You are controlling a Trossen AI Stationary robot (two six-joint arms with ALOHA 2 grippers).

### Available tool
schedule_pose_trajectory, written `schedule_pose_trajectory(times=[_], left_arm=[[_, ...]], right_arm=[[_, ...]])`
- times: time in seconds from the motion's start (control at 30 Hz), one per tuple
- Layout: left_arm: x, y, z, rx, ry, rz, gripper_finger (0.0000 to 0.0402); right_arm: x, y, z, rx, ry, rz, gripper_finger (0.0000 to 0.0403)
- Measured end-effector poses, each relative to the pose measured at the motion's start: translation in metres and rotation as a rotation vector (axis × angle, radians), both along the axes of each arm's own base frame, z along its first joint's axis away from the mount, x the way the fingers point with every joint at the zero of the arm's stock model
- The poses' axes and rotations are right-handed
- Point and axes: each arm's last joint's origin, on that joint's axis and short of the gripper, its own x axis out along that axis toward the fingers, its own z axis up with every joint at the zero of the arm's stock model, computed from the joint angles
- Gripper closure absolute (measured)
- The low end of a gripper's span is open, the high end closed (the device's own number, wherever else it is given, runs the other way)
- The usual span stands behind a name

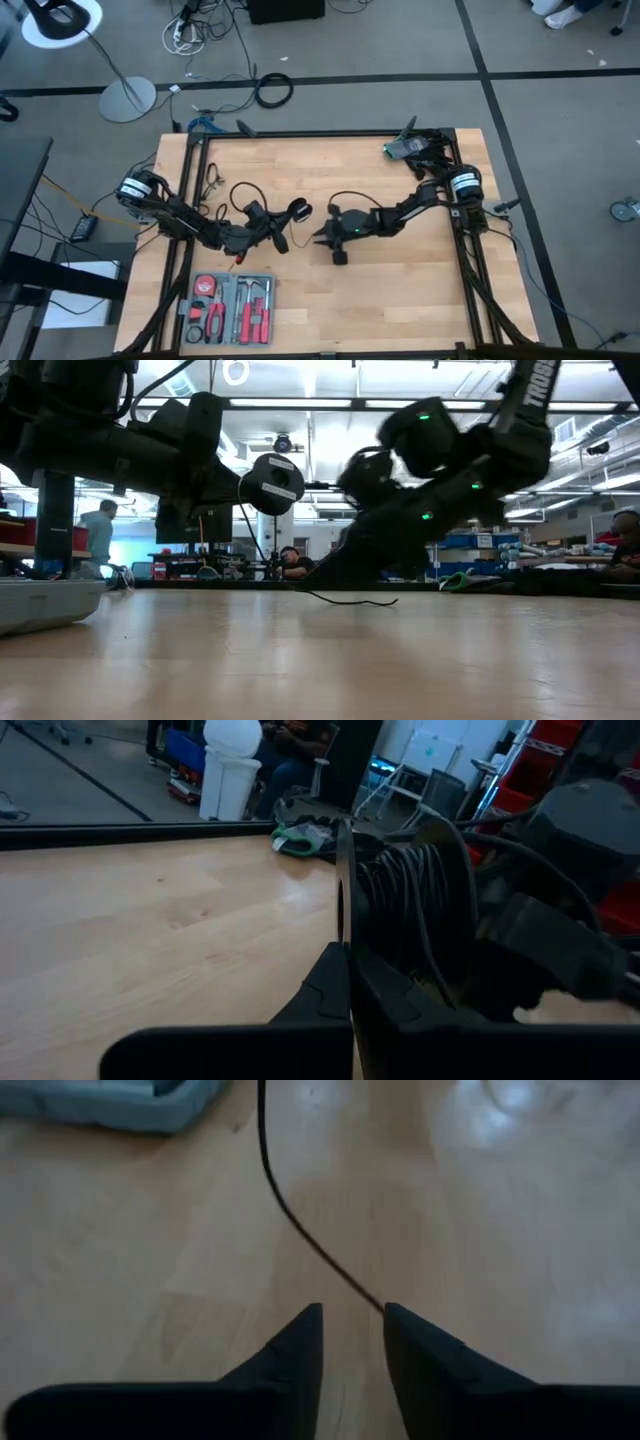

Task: Coil cords
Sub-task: Coil the black wire onto the spool

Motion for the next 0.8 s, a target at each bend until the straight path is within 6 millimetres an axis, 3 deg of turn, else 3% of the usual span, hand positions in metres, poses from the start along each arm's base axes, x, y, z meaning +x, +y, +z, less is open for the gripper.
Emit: schedule_pose_trajectory(times=[0.17,0.37,0.47,0.63,0.8], left_arm=[[0.000,0.000,0.000,-0.001,0.000,-0.001,0.0401],[0.000,0.000,0.000,-0.006,-0.006,-0.015,0.0401],[0.000,0.000,0.001,-0.009,-0.016,-0.016,0.0401],[0.000,0.000,0.004,-0.001,-0.035,-0.019,0.0401],[0.001,-0.001,0.005,-0.003,-0.043,-0.020,0.0401]], right_arm=[[0.017,0.002,0.005,-0.084,0.015,-0.012,0.0263],[0.016,0.002,0.000,-0.144,0.078,-0.008,0.0256],[0.014,0.002,-0.003,-0.147,0.114,-0.006,0.0287],[0.013,0.002,-0.003,-0.122,0.127,-0.016,0.0389],[0.010,-0.010,0.002,-0.043,0.171,-0.134,0.0398]])
